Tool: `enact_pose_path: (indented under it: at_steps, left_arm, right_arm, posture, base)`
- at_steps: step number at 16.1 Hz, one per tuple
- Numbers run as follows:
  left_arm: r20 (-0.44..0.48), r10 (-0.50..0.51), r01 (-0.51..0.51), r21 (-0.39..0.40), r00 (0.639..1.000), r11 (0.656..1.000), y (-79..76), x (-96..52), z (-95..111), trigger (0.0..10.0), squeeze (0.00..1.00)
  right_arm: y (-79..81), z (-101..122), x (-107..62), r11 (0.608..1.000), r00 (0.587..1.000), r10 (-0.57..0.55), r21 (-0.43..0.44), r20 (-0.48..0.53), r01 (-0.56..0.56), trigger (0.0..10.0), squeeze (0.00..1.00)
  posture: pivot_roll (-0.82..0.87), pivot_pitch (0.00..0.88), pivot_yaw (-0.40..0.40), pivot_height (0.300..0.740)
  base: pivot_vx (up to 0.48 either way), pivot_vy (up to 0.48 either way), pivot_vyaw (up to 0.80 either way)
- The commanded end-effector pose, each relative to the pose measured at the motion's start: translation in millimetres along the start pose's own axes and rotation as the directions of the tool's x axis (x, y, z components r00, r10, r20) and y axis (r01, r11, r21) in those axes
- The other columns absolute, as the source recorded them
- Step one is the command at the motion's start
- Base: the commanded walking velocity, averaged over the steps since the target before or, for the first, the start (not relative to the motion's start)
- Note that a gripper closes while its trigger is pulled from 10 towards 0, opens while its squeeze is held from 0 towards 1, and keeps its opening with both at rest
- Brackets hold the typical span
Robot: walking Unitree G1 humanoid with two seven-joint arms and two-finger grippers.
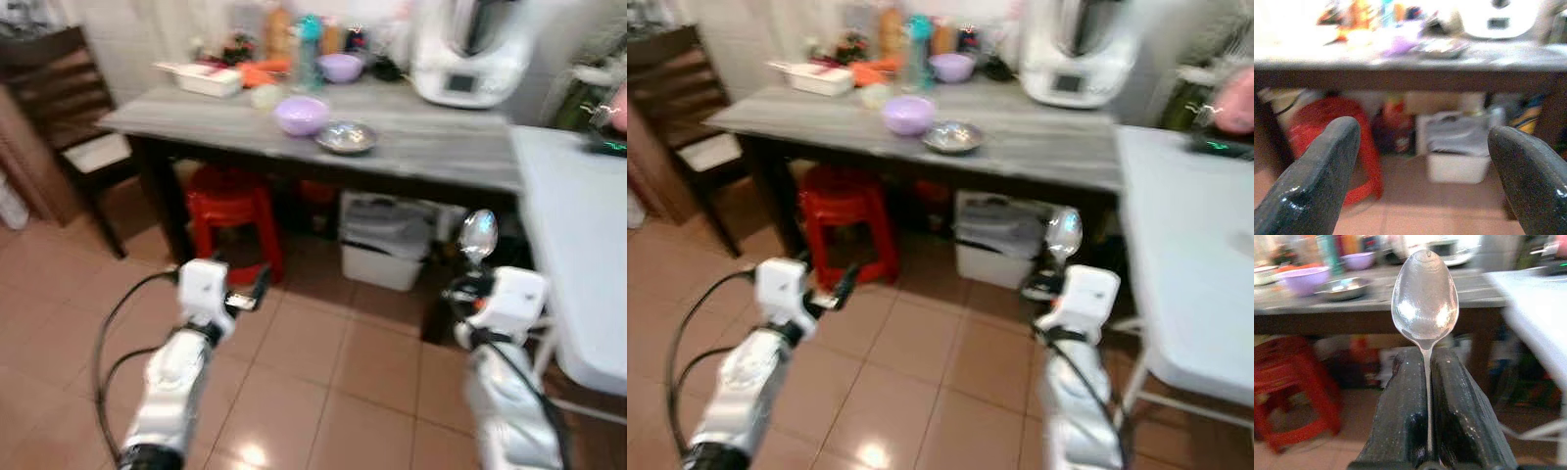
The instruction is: Setting the table
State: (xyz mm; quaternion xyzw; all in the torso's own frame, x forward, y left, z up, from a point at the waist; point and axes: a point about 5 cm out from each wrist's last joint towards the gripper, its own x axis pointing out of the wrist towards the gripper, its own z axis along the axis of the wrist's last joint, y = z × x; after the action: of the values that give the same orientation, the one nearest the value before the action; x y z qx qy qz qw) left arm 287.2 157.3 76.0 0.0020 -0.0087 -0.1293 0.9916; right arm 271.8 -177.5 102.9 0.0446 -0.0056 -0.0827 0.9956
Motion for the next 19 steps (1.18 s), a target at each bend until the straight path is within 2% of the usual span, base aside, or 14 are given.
enact_pose_path:
  at_steps: [1, 5, 9, 16, 19]
  left_arm:
    - [0.011, -0.005, 0.005, 0.007, 1.000, 1.000, -3.1, 2.3, 3.6, 10.0, 0.00]
    - [0.009, -0.031, 0.031, -0.002, 0.999, 1.000, -10.8, 4.1, 2.8, 10.0, 0.00]
    - [0.009, -0.037, 0.037, -0.006, 0.999, 0.999, -12.8, 6.4, 4.0, 10.0, 0.00]
    - [0.009, -0.053, 0.053, -0.014, 0.999, 0.998, -17.2, 8.1, 3.7, 10.0, 0.00]
    - [0.000, -0.043, 0.043, -0.008, 0.999, 0.999, -12.2, 4.6, 2.1, 10.0, 0.00]
  right_arm:
    - [-0.1, 5.2, 0.1, 1.000, 1.000, 0.004, -0.007, 0.023, -0.004, 10.0, 0.00]
    - [3.5, 7.0, 3.0, 1.000, 1.000, 0.000, 0.023, 0.020, -0.001, 10.0, 0.00]
    - [3.8, 7.7, 3.7, 0.999, 1.000, -0.003, 0.032, 0.019, 0.003, 10.0, 0.00]
    - [4.9, 8.1, 5.2, 1.000, 1.000, 0.003, 0.029, 0.019, -0.003, 10.0, 0.00]
    - [1.3, 8.7, 3.7, 1.000, 1.000, -0.005, 0.020, 0.024, 0.005, 10.0, 0.00]
  posture:
    - [-0.09, 0.000, 0.017, 0.740]
    - [-0.09, 0.000, 0.017, 0.740]
    - [-0.09, 0.000, 0.013, 0.740]
    - [-0.09, 0.000, 0.011, 0.740]
    - [-0.09, 0.000, 0.012, 0.740]
  base:
    - [0.398, 0.000, 0.49]
    - [0.400, 0.000, 0.00]
    - [0.399, 0.000, -0.67]
    - [0.400, 0.000, 0.00]
    - [0.399, 0.000, 0.00]
